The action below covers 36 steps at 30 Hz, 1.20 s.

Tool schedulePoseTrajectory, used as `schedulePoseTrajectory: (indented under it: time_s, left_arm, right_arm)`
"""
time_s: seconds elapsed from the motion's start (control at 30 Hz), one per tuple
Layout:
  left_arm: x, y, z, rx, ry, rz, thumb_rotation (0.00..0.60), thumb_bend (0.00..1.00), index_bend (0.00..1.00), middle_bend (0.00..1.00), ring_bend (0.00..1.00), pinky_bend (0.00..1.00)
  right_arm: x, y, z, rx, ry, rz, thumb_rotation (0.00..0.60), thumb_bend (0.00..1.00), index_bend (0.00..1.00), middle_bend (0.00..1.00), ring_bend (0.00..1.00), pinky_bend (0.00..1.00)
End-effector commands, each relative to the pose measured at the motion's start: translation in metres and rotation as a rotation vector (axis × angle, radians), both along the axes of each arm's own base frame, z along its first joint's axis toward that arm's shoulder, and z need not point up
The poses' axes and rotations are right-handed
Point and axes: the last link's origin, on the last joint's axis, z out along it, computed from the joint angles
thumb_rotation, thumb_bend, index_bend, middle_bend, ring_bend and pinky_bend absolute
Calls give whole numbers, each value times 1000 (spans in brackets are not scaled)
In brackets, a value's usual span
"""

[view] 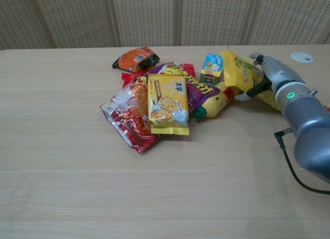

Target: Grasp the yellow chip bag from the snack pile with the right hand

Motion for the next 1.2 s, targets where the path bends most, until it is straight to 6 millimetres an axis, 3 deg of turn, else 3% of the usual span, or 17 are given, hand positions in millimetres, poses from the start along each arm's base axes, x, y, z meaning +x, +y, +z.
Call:
schedulePoseTrajectory:
  time_s: [0.03, 0.2, 0.33, 0.5, 0.7, 1.03, 1.2]
  left_arm:
    - [0, 0, 0, -1, -2, 3, 600, 0, 41, 0, 0, 0]
    - [0, 0, -2, -9, 1, 1, 600, 0, 41, 0, 0, 0]
    - [-1, 0, -3, -6, 5, 5, 600, 0, 40, 0, 0, 0]
    - [0, 1, -5, -12, 9, 5, 600, 0, 41, 0, 0, 0]
    - [0, 1, -5, -14, 6, 2, 600, 0, 41, 0, 0, 0]
    - [2, 1, -4, -23, -5, -8, 600, 0, 40, 0, 0, 0]
    - [2, 1, -3, -23, -10, -11, 600, 0, 40, 0, 0, 0]
  right_arm:
    - [-2, 0, -2, -31, 10, 22, 600, 140, 33, 65, 208, 478]
    - [-13, 2, -2, -46, -1, 6, 600, 309, 306, 428, 561, 782]
    - [-20, 3, -1, -49, -3, 9, 600, 410, 385, 543, 671, 882]
    - [-17, 2, 10, -87, -5, 53, 600, 456, 401, 561, 684, 898]
    - [2, -2, 37, -172, -12, 148, 600, 469, 406, 567, 688, 905]
    - [74, -2, 100, -278, -17, 300, 600, 475, 410, 566, 687, 905]
    - [99, -3, 124, -302, 1, 340, 600, 475, 408, 566, 687, 905]
